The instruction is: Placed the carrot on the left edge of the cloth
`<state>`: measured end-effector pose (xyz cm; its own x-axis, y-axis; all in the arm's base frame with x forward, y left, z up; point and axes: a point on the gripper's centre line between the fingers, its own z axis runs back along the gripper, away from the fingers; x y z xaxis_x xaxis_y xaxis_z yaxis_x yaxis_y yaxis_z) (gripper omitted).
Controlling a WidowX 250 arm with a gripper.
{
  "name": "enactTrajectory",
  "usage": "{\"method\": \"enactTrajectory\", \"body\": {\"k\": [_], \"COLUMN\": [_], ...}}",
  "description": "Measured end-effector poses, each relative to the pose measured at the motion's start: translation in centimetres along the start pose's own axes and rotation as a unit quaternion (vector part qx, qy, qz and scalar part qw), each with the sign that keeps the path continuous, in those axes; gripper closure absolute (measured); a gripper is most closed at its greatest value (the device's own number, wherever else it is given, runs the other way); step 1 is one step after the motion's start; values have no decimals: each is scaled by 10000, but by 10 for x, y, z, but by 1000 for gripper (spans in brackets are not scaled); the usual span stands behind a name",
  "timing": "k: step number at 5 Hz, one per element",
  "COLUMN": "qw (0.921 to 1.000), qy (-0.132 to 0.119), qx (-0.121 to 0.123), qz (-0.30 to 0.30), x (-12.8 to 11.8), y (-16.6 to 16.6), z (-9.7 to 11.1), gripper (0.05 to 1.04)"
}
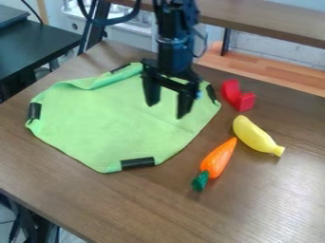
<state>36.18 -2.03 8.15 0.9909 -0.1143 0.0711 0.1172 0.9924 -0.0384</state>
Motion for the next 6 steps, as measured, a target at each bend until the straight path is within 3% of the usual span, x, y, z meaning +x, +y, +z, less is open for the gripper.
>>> {"method": "enactTrajectory", "body": {"k": [1, 2, 4, 6], "qw": [9989, 9979, 9966, 9971], "qy": [-8, -248, -629, -606], "qx": [-465, -541, -529, -443], "qz": [111, 256, 74, 144], "x": [-9, -15, -10, 0], "y": [-38, -47, -72, -87], "z": [-9, -7, -14, -25], "gripper": [83, 83, 83, 83]}}
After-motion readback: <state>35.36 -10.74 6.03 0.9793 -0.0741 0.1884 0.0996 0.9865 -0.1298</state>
